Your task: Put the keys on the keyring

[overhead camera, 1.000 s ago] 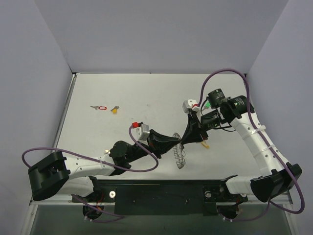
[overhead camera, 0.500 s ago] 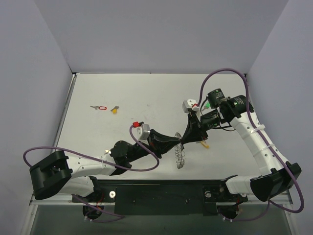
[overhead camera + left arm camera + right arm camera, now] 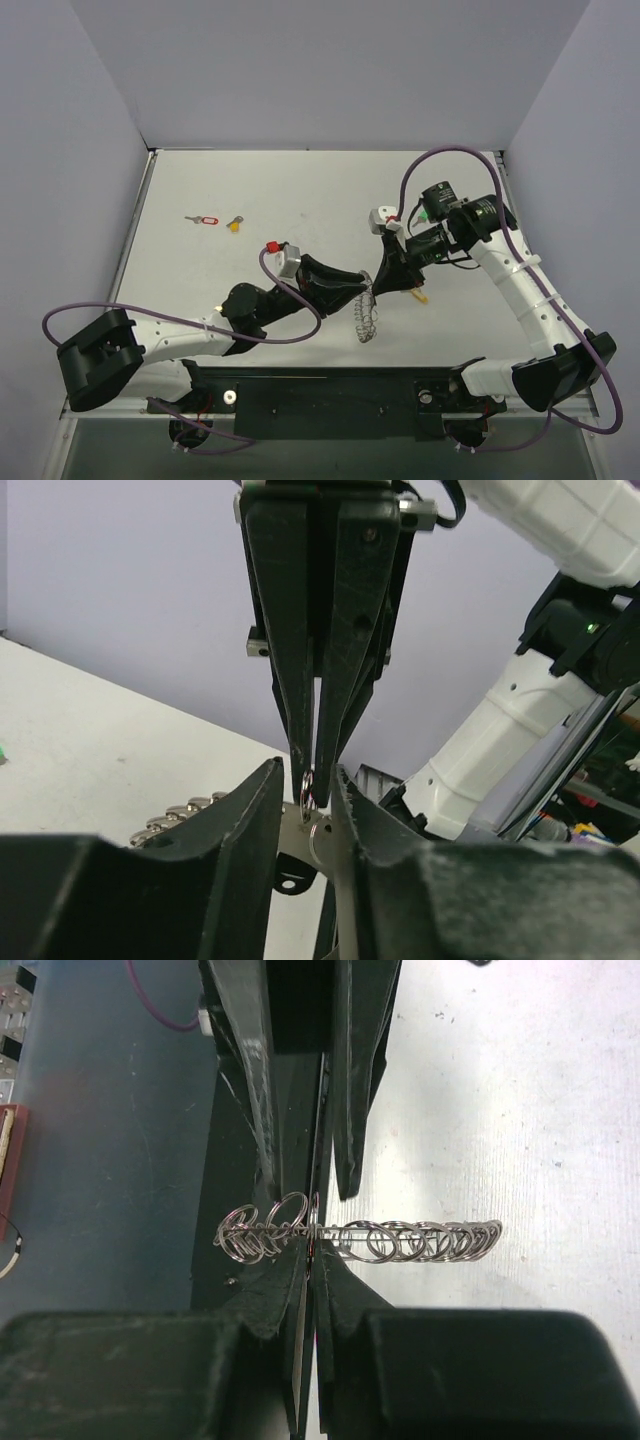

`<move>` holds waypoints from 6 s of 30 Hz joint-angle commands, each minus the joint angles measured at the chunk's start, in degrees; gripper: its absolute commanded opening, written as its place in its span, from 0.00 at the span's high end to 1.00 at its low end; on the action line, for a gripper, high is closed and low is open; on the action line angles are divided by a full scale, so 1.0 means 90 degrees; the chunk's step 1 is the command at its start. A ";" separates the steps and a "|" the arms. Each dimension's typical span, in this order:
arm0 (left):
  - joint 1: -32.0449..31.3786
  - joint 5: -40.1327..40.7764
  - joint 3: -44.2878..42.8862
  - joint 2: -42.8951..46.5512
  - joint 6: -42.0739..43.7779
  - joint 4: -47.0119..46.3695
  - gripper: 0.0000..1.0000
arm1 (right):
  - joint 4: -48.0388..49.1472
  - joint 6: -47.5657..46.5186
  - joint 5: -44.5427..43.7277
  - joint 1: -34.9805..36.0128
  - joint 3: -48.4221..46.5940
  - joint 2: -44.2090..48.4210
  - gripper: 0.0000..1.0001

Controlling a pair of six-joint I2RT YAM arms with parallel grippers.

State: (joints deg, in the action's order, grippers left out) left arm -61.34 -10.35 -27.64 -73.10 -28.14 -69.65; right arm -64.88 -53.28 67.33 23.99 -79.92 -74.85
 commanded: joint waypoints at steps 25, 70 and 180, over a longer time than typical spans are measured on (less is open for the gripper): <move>0.0244 -0.1370 -0.2114 0.0965 0.3000 0.5689 0.51 | -0.0955 -0.0252 -0.2276 0.0841 -0.0739 -0.0258 1.00; -0.0118 -0.1028 -0.1920 0.0105 0.2521 0.4389 0.80 | -0.0955 -0.0301 -0.1934 0.0821 -0.0671 -0.0258 1.00; 0.0390 -0.0920 0.0053 0.0222 0.0061 -0.1265 1.00 | 0.0412 0.0851 -0.0342 0.0157 0.0286 0.0250 1.00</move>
State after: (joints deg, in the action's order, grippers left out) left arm -58.54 -17.91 -26.70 -73.28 -26.26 -71.40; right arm -60.55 -46.46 64.75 24.86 -77.65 -72.25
